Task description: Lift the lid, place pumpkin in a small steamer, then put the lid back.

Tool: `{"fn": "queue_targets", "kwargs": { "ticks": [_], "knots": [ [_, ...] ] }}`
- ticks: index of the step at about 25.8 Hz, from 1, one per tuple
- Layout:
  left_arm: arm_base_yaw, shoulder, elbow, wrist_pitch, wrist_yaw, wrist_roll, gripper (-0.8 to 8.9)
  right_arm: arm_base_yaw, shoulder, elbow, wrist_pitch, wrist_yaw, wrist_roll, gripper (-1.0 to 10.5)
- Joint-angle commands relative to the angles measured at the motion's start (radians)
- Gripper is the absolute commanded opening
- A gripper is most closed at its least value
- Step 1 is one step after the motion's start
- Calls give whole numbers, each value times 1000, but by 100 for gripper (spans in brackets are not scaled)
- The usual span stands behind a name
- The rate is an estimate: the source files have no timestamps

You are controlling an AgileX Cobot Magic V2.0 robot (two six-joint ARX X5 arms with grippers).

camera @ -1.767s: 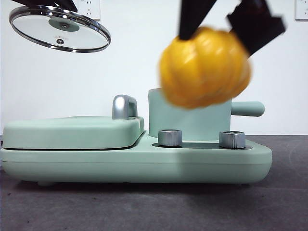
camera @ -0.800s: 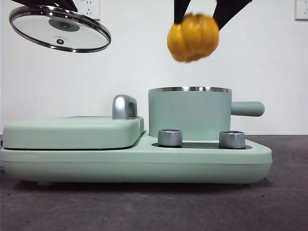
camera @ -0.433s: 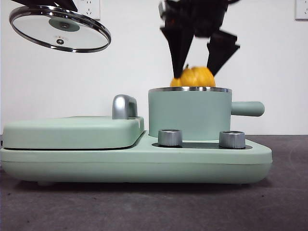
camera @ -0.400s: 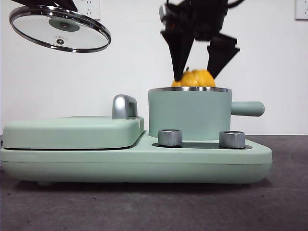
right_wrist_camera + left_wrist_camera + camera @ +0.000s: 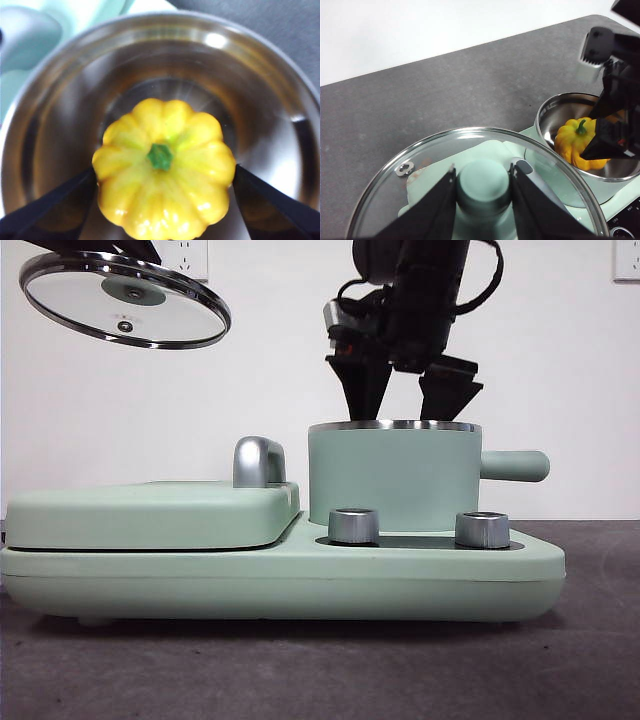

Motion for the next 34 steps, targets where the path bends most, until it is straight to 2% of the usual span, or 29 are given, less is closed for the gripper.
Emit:
{"fn": "queue_targets", "kwargs": {
  "ticks": [1, 22, 26, 34],
  "knots": [
    [-1, 2, 17, 32, 0, 0, 17, 7, 24, 27, 14, -1, -13, 390],
    [-1, 2, 17, 32, 0, 0, 17, 14, 90, 27, 49, -26, -27, 392],
    [-1, 2, 17, 32, 0, 0, 17, 18, 90, 27, 48, -27, -31, 463],
    [-1, 2, 17, 32, 0, 0, 17, 18, 28, 33, 56, -26, -29, 483]
  ]
}}
